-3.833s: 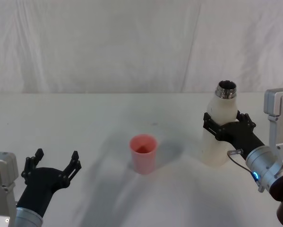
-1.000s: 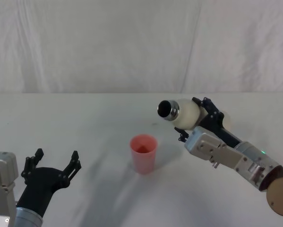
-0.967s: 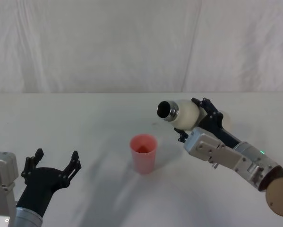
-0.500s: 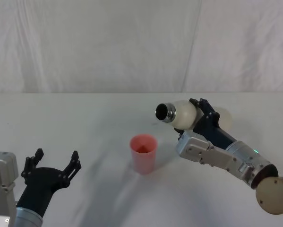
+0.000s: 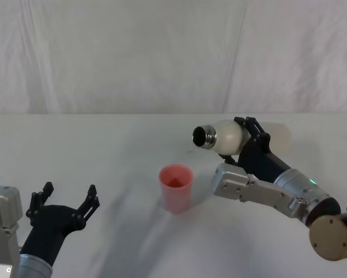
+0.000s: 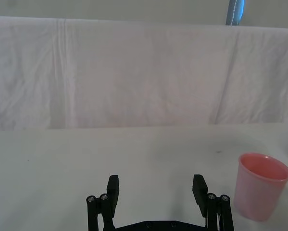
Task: Grasp the thermos with one hand and pour water into the cup lid.
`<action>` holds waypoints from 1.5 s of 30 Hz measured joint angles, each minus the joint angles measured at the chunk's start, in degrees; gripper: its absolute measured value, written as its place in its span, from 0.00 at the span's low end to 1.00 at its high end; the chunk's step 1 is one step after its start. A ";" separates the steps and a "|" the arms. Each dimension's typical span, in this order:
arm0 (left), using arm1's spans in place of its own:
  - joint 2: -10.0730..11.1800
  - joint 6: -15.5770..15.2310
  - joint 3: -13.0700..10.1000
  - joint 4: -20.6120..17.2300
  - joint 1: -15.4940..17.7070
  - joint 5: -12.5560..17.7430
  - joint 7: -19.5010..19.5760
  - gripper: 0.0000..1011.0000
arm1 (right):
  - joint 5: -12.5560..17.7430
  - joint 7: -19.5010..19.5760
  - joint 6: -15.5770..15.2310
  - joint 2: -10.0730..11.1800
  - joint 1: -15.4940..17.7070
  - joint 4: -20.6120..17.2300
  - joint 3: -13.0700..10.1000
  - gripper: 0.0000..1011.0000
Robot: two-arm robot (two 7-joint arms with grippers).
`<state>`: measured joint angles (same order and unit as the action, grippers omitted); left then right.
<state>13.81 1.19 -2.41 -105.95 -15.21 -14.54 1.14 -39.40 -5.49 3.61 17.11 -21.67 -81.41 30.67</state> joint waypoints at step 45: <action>0.00 0.00 0.00 0.00 0.00 0.00 0.00 0.99 | -7.78 1.50 -0.67 -0.33 -3.00 2.42 5.36 0.95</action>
<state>13.81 1.19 -2.41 -105.95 -15.21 -14.55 1.14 -47.18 -3.98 2.93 16.78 -24.67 -78.99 36.03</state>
